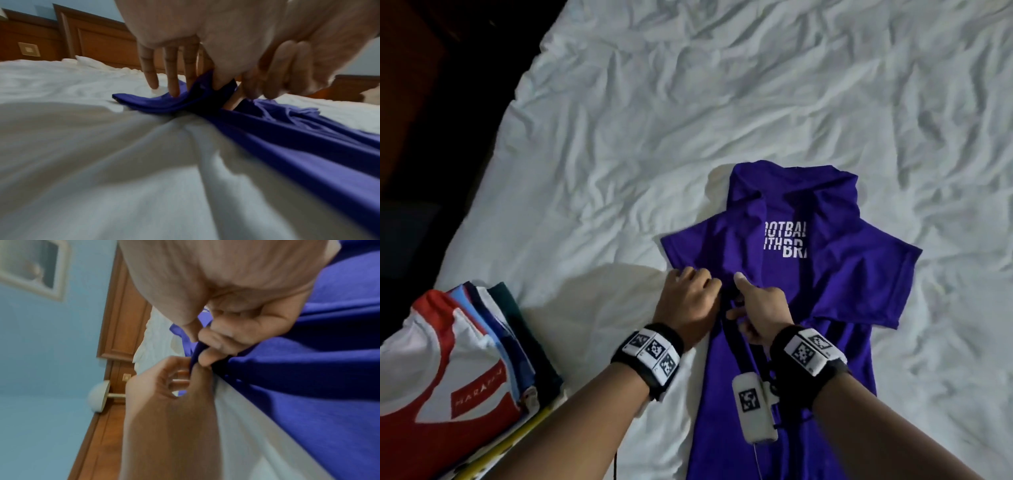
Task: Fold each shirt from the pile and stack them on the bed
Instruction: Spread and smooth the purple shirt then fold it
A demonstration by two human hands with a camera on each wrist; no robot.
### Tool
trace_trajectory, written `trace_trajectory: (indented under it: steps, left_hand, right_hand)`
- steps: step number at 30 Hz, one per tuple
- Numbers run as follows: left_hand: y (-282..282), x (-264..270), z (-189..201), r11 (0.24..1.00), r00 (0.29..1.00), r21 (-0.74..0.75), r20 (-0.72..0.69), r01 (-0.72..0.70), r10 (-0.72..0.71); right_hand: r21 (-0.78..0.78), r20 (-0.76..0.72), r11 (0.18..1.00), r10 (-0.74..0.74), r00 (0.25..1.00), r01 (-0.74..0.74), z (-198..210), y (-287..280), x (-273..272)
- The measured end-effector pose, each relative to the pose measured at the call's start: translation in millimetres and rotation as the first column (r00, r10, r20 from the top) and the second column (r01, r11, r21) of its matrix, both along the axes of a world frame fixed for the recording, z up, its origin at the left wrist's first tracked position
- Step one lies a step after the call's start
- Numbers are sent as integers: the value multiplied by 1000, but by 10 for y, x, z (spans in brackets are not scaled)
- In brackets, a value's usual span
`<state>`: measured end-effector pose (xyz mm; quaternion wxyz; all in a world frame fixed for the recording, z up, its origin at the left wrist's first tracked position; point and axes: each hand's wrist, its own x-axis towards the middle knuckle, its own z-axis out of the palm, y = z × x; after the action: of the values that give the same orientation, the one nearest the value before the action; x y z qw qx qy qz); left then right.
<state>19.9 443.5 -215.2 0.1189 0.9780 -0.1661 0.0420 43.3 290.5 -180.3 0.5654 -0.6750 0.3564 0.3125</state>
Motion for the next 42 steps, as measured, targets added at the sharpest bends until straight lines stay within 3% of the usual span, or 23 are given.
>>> trace_trajectory:
  steps: [3, 6, 8, 10, 12, 16, 19, 22, 25, 30, 35, 39, 42]
  left_hand:
    - [-65, 14, 106, 988, 999, -152, -38, 14, -20]
    - [10, 209, 74, 954, 968, -198, -156, -226, 197]
    - [72, 421, 9, 901, 863, -88, -341, -425, 373]
    - [74, 598, -40, 865, 768, 4, -458, -502, 448]
    - [24, 685, -65, 858, 744, 21, -486, -513, 458]
    - [-94, 716, -96, 782, 658, -104, -614, -614, 435]
    - [-156, 674, -96, 725, 658, -193, -614, -661, 437]
    - [-219, 613, -52, 656, 655, -302, -644, -692, 395]
    - [-247, 528, -67, 585, 639, -376, -690, -719, 341]
    - [-246, 462, -103, 505, 566, -372, -764, -779, 310]
    - [-278, 345, -62, 528, 528, -344, -813, -776, 247]
    - [-198, 304, -135, 630, 557, -295, -786, -718, 267]
    - [-196, 361, -100, 631, 546, -258, -776, -731, 315]
  right_hand:
    - [48, -62, 986, -154, 986, 157, -4, -41, 86]
    - [98, -82, 973, -201, 976, 209, 11, -144, 125]
    - [112, -85, 977, -170, 982, 179, 36, -232, 124]
    - [123, -81, 982, -134, 988, 144, 38, -319, 110]
    - [110, -55, 985, -130, 990, 135, 26, -390, 98]
    - [147, 8, 961, -237, 971, 233, -26, -535, 46]
    - [167, 57, 933, -332, 941, 319, -72, -600, 6]
    - [75, 168, 922, -388, 906, 381, -177, -664, -4]
    - [-99, 292, 922, -333, 897, 375, -263, -731, -49]
    - [-244, 376, 928, -177, 909, 282, -247, -841, -144]
    - [-317, 427, 921, -73, 901, 225, -205, -963, -172]
    - [-340, 410, 925, -13, 912, 167, -244, -1002, -187]
    - [-352, 395, 931, 52, 917, 99, -290, -1013, -217]
